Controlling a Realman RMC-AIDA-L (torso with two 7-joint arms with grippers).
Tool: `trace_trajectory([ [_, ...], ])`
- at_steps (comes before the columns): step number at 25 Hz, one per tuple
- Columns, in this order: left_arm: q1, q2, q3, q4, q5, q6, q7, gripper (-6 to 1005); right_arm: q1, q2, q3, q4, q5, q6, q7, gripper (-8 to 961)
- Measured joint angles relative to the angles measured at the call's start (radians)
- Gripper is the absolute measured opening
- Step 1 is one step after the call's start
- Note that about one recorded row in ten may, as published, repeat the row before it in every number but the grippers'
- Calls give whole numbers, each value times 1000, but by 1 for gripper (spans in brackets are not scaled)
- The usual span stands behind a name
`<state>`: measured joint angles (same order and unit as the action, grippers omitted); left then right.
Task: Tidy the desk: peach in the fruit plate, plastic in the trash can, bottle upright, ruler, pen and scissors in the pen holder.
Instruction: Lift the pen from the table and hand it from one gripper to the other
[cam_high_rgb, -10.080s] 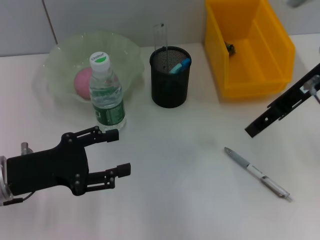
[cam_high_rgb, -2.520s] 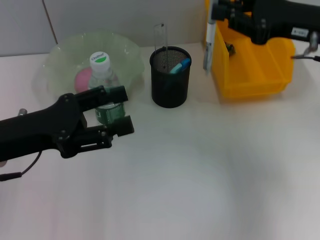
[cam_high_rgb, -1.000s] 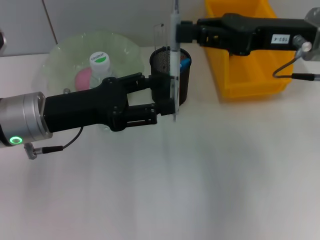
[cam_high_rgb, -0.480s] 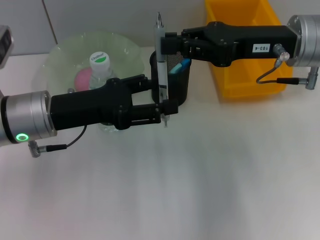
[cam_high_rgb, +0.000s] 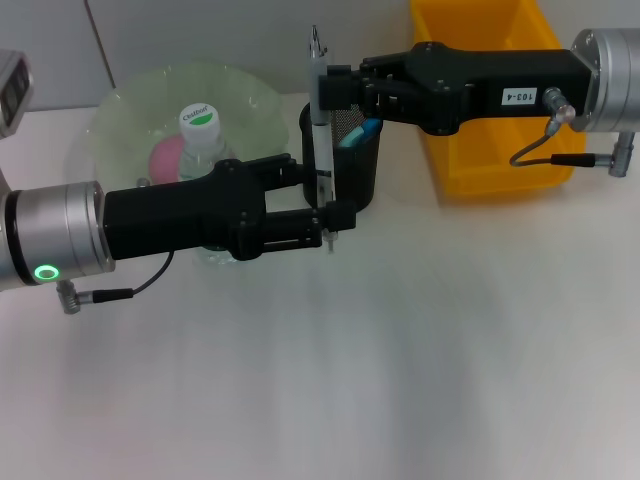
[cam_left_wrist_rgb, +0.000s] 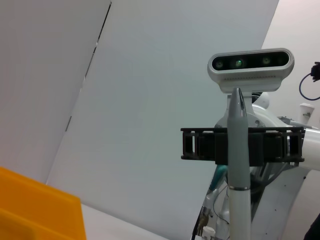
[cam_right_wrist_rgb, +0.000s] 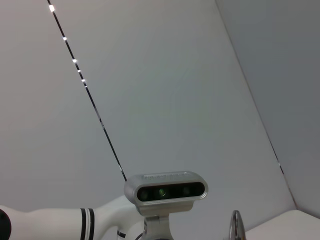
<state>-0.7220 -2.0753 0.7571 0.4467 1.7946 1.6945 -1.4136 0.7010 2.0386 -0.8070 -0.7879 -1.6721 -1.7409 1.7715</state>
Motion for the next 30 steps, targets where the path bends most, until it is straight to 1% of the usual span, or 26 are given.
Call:
trace_trajectory([
  [3, 2, 1, 0, 1, 0, 2, -2, 756, 0, 0, 0, -1, 0, 0, -2, 132],
  [13, 1, 1, -1, 3, 6, 7, -4, 584, 0, 0, -3, -1, 0, 1, -12, 135],
  [18, 1, 1, -1, 3, 8, 4, -4, 585, 1, 0, -3, -1, 0, 1, -12, 137],
  [29, 1, 1, 13, 4, 5, -1, -4, 521, 5, 0, -4, 0, 0, 1, -12, 140],
  [30, 1, 1, 13, 4, 4, -1, -4, 485, 5, 0, -4, 0, 0, 1, -12, 140],
])
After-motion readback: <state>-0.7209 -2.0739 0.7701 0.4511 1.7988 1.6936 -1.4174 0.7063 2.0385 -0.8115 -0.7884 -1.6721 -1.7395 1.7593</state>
